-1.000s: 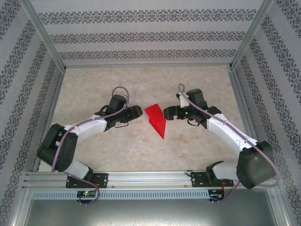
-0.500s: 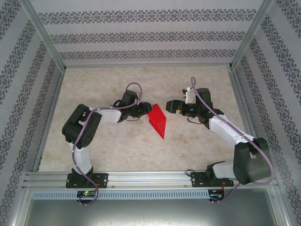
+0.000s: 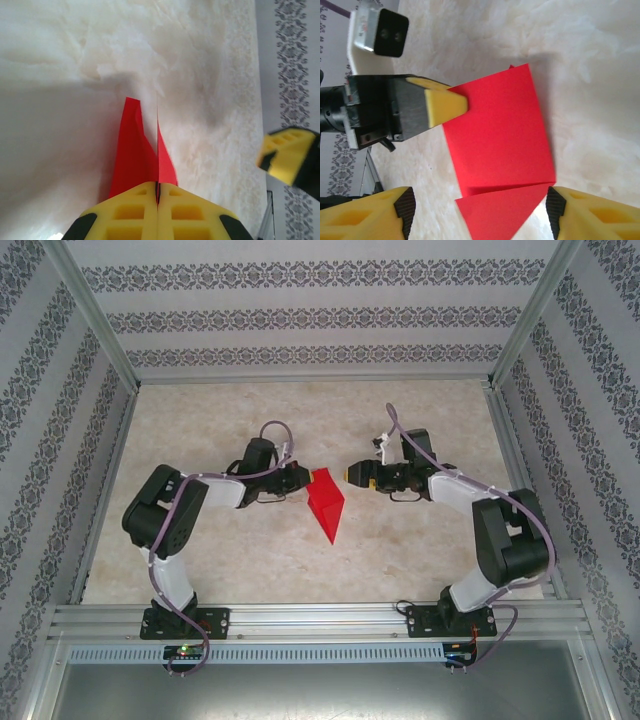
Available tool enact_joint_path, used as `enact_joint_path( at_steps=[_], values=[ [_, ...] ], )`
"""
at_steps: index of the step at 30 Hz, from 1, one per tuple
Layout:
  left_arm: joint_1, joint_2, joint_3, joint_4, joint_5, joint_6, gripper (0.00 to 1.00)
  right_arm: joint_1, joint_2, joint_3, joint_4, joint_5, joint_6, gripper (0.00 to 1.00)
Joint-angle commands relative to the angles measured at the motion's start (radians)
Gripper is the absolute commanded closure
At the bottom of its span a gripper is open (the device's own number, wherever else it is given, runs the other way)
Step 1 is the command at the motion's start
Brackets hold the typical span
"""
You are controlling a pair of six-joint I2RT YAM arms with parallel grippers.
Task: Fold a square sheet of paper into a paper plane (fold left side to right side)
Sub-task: Fold the wing for the fifth time at the center of the table.
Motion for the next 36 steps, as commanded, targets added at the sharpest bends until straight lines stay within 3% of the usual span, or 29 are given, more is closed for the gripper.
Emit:
enact_joint_path(
  at_steps=[1,4,7,16,21,27,36],
  values=[
    [0.017,-0.068,-0.026,0.120,0.141,0.097,1.00,0.015,0.059,0.049,0.080,-0.098,-0.033,0.34],
    [0.020,-0.086,-0.032,0.130,0.216,0.124,1.00,0.027,0.125,0.077,0.120,-0.150,-0.028,0.42],
    [0.021,-0.101,-0.035,0.108,0.256,0.156,1.00,0.029,0.159,0.082,0.186,-0.185,-0.011,0.42],
    [0.023,-0.126,-0.048,0.088,0.276,0.177,1.00,0.031,0.200,0.086,0.205,-0.251,-0.022,0.46],
    [0.023,-0.123,-0.043,0.089,0.272,0.174,1.00,0.028,0.190,0.083,0.157,-0.236,-0.052,0.53],
    [0.023,-0.112,-0.038,0.084,0.271,0.173,1.00,0.024,0.184,0.070,0.143,-0.229,-0.062,0.68],
    [0.023,-0.091,-0.031,0.078,0.265,0.172,1.00,0.014,0.160,0.068,0.086,-0.194,-0.098,0.79]
  ],
)
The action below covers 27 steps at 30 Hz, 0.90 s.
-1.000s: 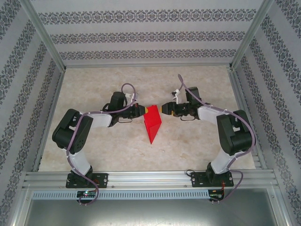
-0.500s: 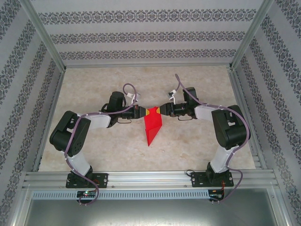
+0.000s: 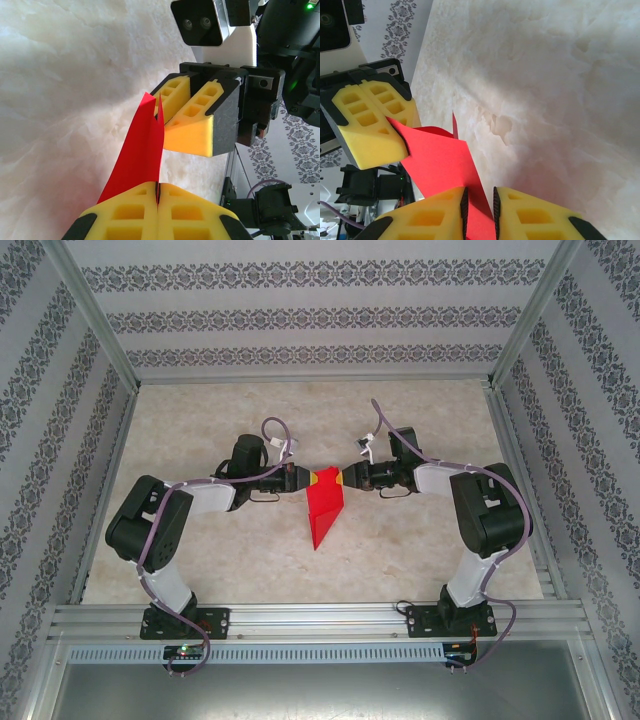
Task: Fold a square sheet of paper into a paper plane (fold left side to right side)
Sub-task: Fold the wing for the fifth time at the center of the table.
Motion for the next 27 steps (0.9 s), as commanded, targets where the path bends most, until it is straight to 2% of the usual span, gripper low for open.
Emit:
enact_joint_path(
  at_steps=[1,9,10,11,14,15,18,23,25,27],
  values=[
    [0.006,0.012,0.010,0.019,0.020,0.030,1.00,-0.005,-0.033,0.001,-0.025,0.007,-0.046,0.80],
    [0.008,0.029,0.019,-0.006,0.010,0.041,1.00,-0.008,-0.057,-0.002,-0.063,0.021,-0.064,0.92],
    [0.008,0.030,0.022,-0.024,0.002,0.054,0.97,-0.008,-0.061,-0.002,-0.072,0.025,-0.068,0.93],
    [0.008,0.030,0.028,-0.049,-0.009,0.068,0.92,-0.008,-0.068,-0.002,-0.082,0.031,-0.069,0.94],
    [0.013,0.024,0.046,-0.131,-0.059,0.111,0.63,-0.008,-0.076,0.015,-0.154,0.070,-0.080,0.97],
    [0.013,0.020,0.051,-0.162,-0.081,0.130,0.59,-0.007,-0.076,0.022,-0.183,0.090,-0.083,0.99],
    [0.017,-0.025,0.067,-0.271,-0.189,0.184,0.48,-0.006,-0.060,0.046,-0.266,0.153,-0.070,1.00],
    [0.001,-0.202,0.029,-0.398,-0.393,0.256,0.43,-0.006,-0.056,0.044,-0.264,0.189,0.020,1.00],
    [-0.041,-0.292,0.021,-0.484,-0.488,0.307,0.42,-0.006,-0.053,0.053,-0.267,0.198,0.068,1.00],
    [-0.130,-0.368,0.031,-0.605,-0.617,0.365,0.42,-0.004,-0.045,0.070,-0.284,0.204,0.114,1.00]
  ],
)
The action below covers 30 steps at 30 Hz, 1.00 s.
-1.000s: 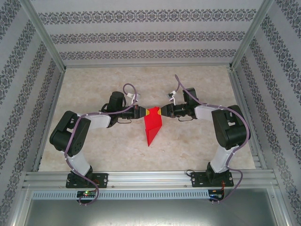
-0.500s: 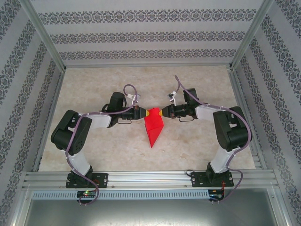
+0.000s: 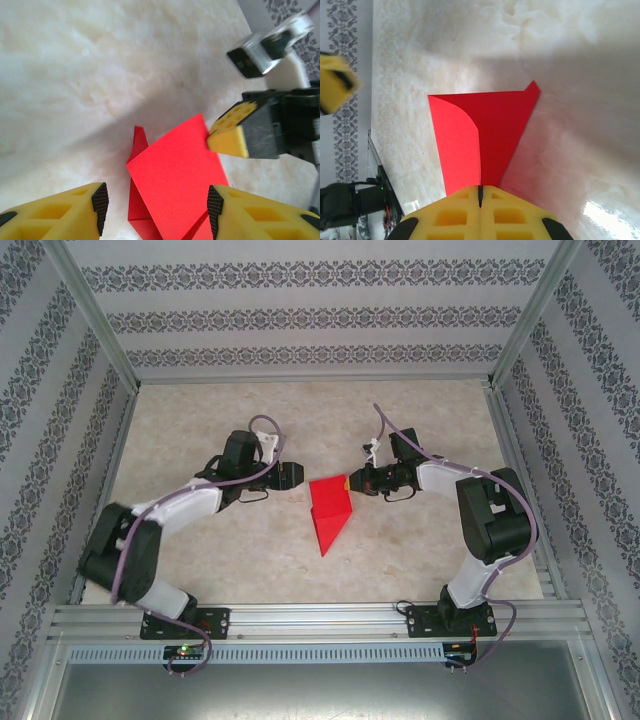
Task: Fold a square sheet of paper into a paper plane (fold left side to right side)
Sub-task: Fold the wing for the fifth time at the center of the table.
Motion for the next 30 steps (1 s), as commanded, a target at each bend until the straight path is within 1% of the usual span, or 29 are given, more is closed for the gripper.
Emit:
enact_joint_path(
  at_steps=[1,3,7,9,12,15,20,27,30],
  values=[
    [-0.135,-0.120,0.010,-0.236,-0.253,0.146,0.42,-0.003,0.009,0.051,-0.042,0.028,0.093,1.00],
    [-0.242,-0.157,0.019,-0.316,-0.360,0.159,0.42,0.003,0.020,0.065,-0.047,0.023,0.137,1.00],
    [-0.432,-0.156,0.028,-0.382,-0.527,0.121,0.41,0.018,0.028,0.087,-0.056,0.028,0.194,1.00],
    [-0.522,-0.107,0.064,-0.414,-0.618,0.100,0.41,0.028,0.031,0.106,-0.078,0.038,0.203,1.00],
    [-0.599,-0.001,0.146,-0.460,-0.724,0.064,0.39,0.036,0.042,0.138,-0.131,0.059,0.205,1.00],
    [-0.640,0.109,0.216,-0.487,-0.805,0.025,0.38,0.042,0.048,0.149,-0.139,0.069,0.211,1.00],
    [-0.662,0.235,0.282,-0.524,-0.871,-0.026,0.36,0.043,0.047,0.145,-0.133,0.079,0.221,1.00],
    [-0.675,0.380,0.357,-0.581,-0.916,-0.086,0.36,0.042,0.055,0.144,-0.128,0.079,0.220,1.00],
    [-0.682,0.421,0.385,-0.606,-0.940,-0.094,0.39,0.043,0.061,0.144,-0.128,0.076,0.219,1.00]
  ],
)
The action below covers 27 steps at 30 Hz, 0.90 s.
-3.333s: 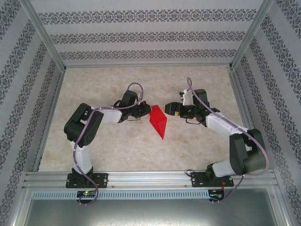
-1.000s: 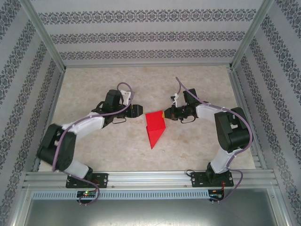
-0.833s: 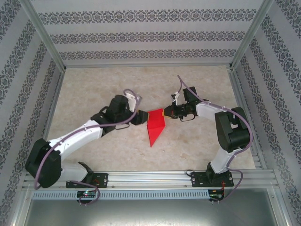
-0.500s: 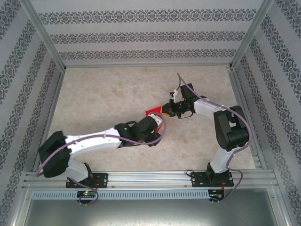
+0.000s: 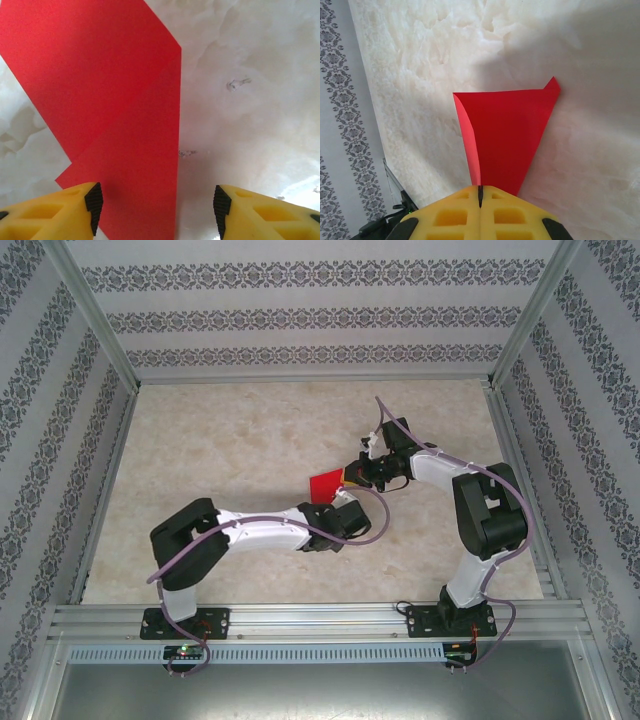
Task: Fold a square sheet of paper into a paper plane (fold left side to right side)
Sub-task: Fold the wing for the fifth time at the center of the table.
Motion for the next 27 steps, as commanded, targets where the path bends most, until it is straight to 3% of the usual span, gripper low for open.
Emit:
enact_joint_path(
  at_steps=[1,16,25,27],
  values=[
    [-0.022,0.031,0.043,-0.079,-0.067,-0.042,0.40,0.007,0.020,0.016,-0.014,0.008,0.004,1.00],
    [-0.025,0.077,0.057,-0.088,-0.081,-0.070,0.72,0.005,0.035,0.015,-0.015,0.013,-0.008,1.00],
    [-0.025,0.076,0.054,-0.077,-0.067,-0.070,0.84,0.004,0.033,0.019,-0.027,0.017,-0.019,1.00],
    [-0.025,0.070,0.054,-0.073,-0.062,-0.068,0.86,0.003,0.027,0.021,-0.028,0.016,-0.028,0.96]
  ],
)
